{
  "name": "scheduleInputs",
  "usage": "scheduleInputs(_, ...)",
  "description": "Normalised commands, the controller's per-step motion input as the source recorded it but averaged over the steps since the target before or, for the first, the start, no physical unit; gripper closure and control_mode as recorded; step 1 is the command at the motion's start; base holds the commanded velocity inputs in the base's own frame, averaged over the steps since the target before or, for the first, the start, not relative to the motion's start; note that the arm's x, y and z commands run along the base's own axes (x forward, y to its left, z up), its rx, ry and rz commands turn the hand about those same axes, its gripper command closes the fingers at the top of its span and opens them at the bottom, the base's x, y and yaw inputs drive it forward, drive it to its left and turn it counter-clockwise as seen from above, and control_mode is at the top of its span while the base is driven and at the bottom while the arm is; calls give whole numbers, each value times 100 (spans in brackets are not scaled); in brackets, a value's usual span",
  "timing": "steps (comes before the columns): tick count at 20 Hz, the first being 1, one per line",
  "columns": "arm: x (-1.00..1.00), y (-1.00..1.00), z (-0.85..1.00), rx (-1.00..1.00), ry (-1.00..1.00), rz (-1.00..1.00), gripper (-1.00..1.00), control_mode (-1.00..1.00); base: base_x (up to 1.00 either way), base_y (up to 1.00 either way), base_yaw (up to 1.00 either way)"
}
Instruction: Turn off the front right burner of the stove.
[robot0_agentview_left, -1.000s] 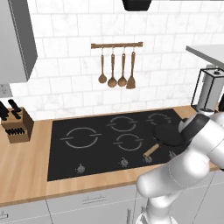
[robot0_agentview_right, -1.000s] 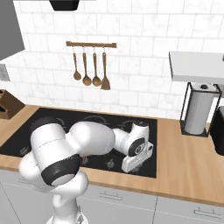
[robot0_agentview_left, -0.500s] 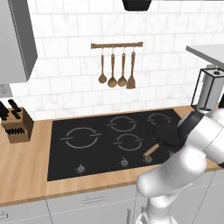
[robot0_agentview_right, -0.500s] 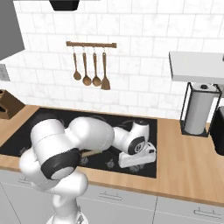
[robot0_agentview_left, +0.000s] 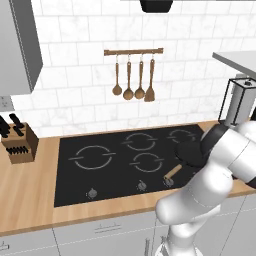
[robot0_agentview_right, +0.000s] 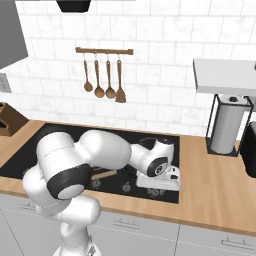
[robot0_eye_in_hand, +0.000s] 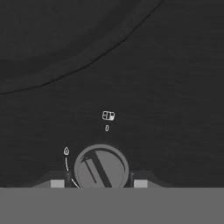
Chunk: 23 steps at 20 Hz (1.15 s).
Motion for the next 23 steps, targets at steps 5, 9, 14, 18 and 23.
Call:
scheduleInputs(5,0,0,-7,0,0,-30,100,-100,0,0,0)
scheduleInputs(9,0,9,-4,0,0,-27,100,-100,0,0,0)
scheduleInputs(14,0,9,0,0,0,-30,100,-100,0,0,0)
scheduleInputs(18,0,7,-4,0,0,-33,100,-100,0,0,0)
scheduleInputs(23,0,3,-8,0,0,-30,100,-100,0,0,0)
